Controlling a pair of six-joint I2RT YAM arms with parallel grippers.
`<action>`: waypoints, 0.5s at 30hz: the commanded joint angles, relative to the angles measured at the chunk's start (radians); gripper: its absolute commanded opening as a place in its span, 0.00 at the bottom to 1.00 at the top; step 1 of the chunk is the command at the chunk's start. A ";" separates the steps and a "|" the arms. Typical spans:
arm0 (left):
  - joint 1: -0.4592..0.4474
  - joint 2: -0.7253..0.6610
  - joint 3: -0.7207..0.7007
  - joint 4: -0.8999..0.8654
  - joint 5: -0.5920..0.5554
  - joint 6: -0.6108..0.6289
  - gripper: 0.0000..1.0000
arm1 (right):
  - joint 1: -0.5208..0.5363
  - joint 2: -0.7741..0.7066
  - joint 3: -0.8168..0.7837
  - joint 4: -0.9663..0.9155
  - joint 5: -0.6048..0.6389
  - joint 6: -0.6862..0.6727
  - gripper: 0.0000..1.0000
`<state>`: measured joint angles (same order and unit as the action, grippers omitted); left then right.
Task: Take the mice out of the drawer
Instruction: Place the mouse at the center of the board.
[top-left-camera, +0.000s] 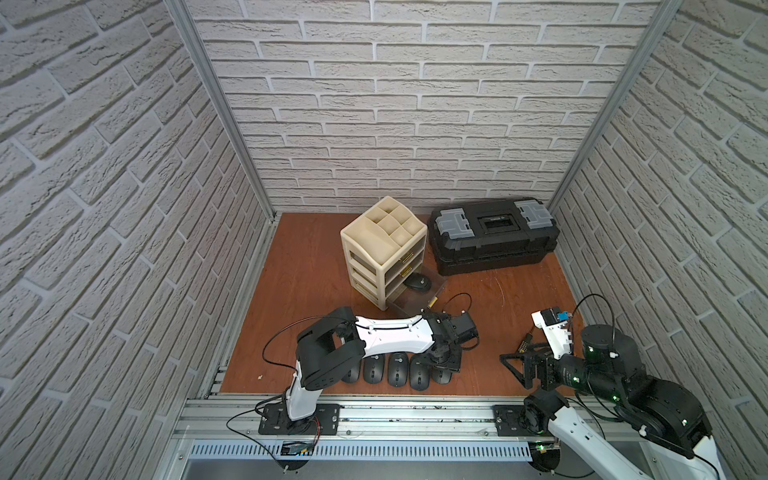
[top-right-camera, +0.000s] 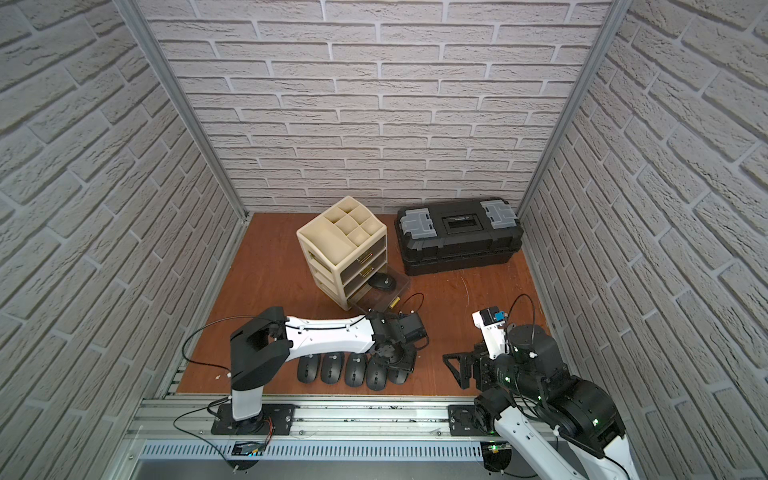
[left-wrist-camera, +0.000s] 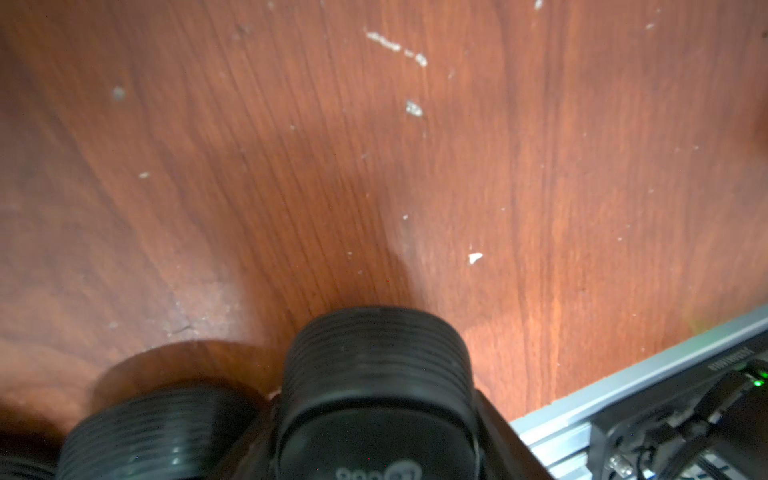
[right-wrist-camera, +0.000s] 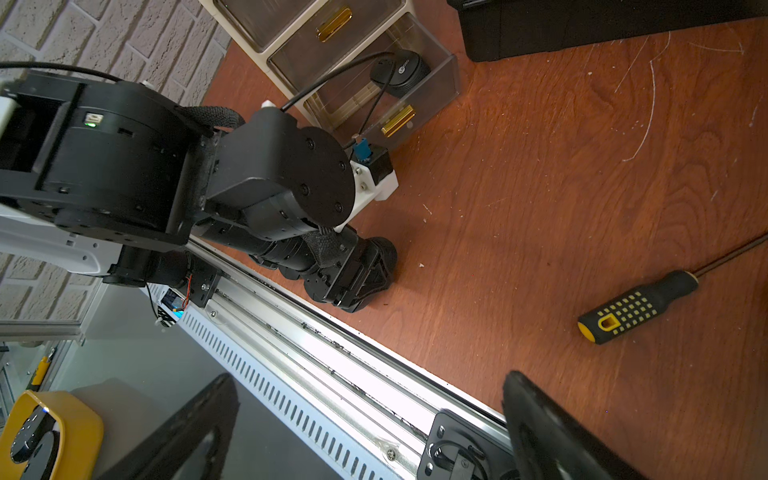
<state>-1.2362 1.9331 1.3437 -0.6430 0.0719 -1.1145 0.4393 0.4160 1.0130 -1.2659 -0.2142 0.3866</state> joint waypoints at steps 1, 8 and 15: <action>0.003 0.022 0.017 -0.039 -0.028 0.020 0.62 | -0.004 0.001 -0.013 0.043 -0.001 0.008 0.99; 0.005 0.034 0.048 -0.055 -0.040 0.034 0.76 | -0.004 0.003 -0.029 0.075 -0.017 0.031 0.99; 0.012 0.008 0.100 -0.065 -0.071 0.080 0.85 | -0.004 0.012 -0.069 0.166 0.001 0.093 0.98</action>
<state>-1.2324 1.9575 1.4040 -0.6830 0.0368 -1.0725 0.4393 0.4183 0.9592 -1.1938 -0.2245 0.4366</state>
